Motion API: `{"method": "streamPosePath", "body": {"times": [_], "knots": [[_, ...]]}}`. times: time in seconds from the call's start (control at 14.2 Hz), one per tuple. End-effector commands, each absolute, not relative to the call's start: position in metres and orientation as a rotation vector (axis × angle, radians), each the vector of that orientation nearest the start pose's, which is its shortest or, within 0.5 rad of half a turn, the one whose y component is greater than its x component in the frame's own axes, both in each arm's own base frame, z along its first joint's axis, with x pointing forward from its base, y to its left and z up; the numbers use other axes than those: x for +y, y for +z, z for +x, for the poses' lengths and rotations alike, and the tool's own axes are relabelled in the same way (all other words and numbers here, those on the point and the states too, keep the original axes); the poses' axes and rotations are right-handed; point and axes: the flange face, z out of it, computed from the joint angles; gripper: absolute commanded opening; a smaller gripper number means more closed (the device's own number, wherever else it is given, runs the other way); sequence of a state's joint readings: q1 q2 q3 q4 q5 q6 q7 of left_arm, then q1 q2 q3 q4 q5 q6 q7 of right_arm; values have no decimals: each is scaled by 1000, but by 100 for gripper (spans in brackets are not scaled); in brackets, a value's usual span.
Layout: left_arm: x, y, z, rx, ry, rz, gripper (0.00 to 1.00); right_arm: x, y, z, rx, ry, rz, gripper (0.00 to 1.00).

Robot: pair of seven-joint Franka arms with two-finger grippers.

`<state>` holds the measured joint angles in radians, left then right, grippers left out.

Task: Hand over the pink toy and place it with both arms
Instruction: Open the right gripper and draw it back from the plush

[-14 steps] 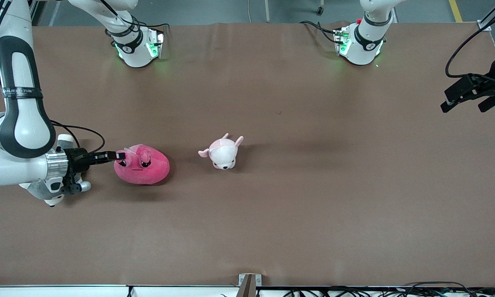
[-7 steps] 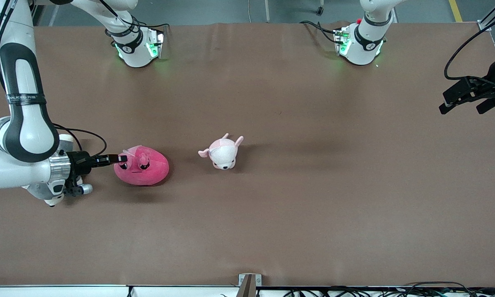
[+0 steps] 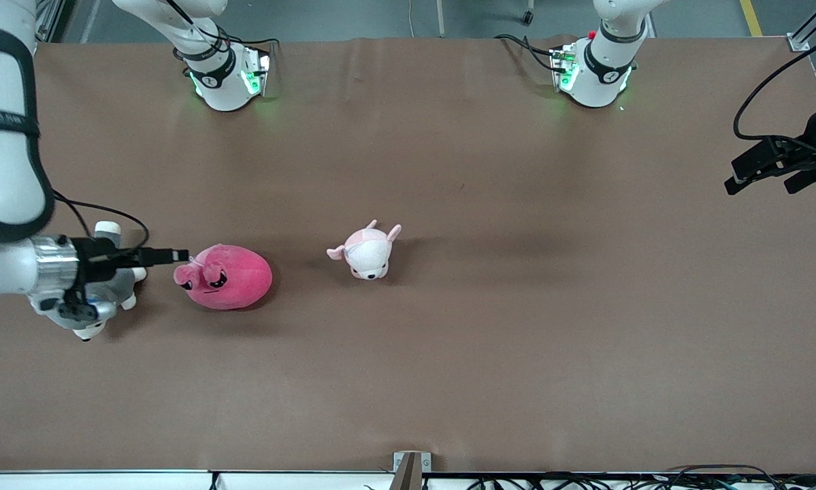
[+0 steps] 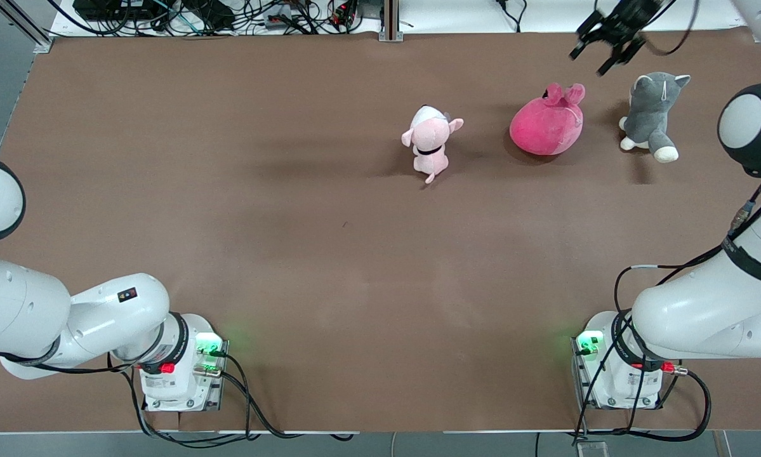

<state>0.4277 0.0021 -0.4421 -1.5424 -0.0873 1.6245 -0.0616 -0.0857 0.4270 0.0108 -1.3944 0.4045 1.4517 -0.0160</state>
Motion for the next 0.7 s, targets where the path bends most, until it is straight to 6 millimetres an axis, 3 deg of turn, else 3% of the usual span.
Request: {"method": "streamPosePath", "body": {"times": [0.0,0.28,0.49,0.63], "knots": [[-10,640,566,-88,-98,-3219,100,-10,516,629,179,417,-2824,100],[-9,641,566,-92,-101,-3214,100,-18,575,630,143,242,-3032,100],[-12,642,566,-87,-103,-3214,100,-31,585,628,149,212,-3040,100],[-9,641,566,-90,-100,-3215,100,-36,605,621,168,151,-3112,100]]}}
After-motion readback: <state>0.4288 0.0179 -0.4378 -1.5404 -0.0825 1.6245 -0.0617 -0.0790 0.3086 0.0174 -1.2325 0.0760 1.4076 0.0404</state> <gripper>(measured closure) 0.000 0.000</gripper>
